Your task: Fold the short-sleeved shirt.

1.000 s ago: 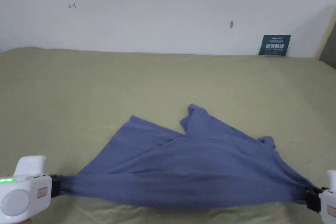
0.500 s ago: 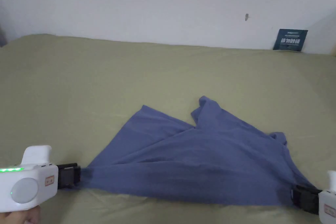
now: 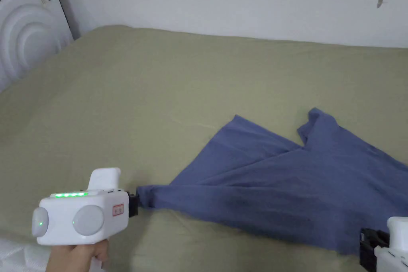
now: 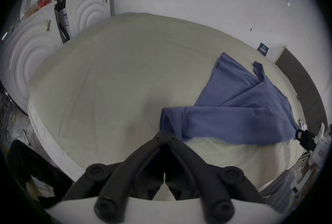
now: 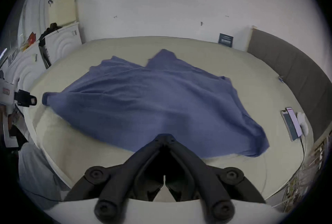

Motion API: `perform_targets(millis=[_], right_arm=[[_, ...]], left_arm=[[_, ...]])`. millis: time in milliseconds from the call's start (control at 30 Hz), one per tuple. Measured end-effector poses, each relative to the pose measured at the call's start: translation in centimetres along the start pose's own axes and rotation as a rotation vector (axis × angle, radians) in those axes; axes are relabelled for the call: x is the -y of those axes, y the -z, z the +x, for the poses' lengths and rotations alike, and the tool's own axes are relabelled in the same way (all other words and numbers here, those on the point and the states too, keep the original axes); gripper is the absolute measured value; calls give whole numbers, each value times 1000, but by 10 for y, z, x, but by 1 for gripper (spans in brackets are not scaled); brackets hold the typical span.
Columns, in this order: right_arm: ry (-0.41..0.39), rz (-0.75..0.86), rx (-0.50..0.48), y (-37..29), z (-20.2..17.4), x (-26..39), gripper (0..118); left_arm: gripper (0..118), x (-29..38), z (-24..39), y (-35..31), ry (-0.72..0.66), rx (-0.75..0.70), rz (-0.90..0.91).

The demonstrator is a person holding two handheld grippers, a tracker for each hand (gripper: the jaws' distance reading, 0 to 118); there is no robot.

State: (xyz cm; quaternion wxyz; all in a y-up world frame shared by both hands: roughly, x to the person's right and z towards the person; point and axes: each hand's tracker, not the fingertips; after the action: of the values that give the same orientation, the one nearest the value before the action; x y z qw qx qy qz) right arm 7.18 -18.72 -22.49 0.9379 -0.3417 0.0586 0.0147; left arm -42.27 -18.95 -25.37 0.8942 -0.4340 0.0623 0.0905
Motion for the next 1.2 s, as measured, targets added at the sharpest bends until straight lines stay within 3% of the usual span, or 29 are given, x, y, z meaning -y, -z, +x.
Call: perform_targets(millis=[67, 100, 133, 167, 200, 233, 300, 367, 467, 500, 533, 600, 767, 1000, 1133, 1167, 1200], right_arm=[[-8, -1, -11, 2, -4, -3, 0], [-7, 1, -11, 2, -7, -4, 0], [-2, 1, -16, 3, -7, -5, 0], [3, -2, -22, 4, -6, -5, 0], [7, -6, -27, 4, -5, -5, 0], [12, -7, -29, 4, -6, -5, 0], [12, -17, -31, 6, -5, -4, 0], [9, -28, -31, 7, -3, -4, 0], [-3, -40, -30, 13, 0, -5, 0], [-9, -42, -30, 17, 2, -8, 0], [-10, -42, -29, 20, 3, -12, 0], [14, -33, -38, 26, 11, -26, 0], [22, -11, -8, 55, 45, -74, 0], [-11, -112, 36, 158, 115, -171, 0], [-25, -197, 5, 217, 130, -200, 1], [-27, -207, 1, 224, 131, -203, 10], [-21, -223, 5, 237, 134, -209, 41]], left_arm=[[2, -12, 14, -3, 25, 3, 10], [19, -19, 15, 2, 29, 3, 6], [74, -26, 14, 9, 36, 3, -9], [115, -30, 13, 17, 35, 12, -28], [118, -32, 24, 17, 44, 19, -69], [107, -31, 21, 26, 42, -35, -52], [97, -30, 23, 47, 55, -21, -142], [74, -25, 35, 52, 78, -42, -157], [62, -16, 49, 50, 139, -24, -198], [45, -15, 54, 49, 179, -48, -179], [2, -14, 56, 49, 175, -30, -186], [2, -22, 48, 50, 122, 22, -172], [2, -21, 55, 46, 139, -6, -176], [2, -22, 61, 29, 120, 5, -155], [2, -22, 66, 27, 130, -7, -140], [2, -22, 67, 26, 120, -7, -136], [2, -22, 68, 26, 109, -4, -133]])
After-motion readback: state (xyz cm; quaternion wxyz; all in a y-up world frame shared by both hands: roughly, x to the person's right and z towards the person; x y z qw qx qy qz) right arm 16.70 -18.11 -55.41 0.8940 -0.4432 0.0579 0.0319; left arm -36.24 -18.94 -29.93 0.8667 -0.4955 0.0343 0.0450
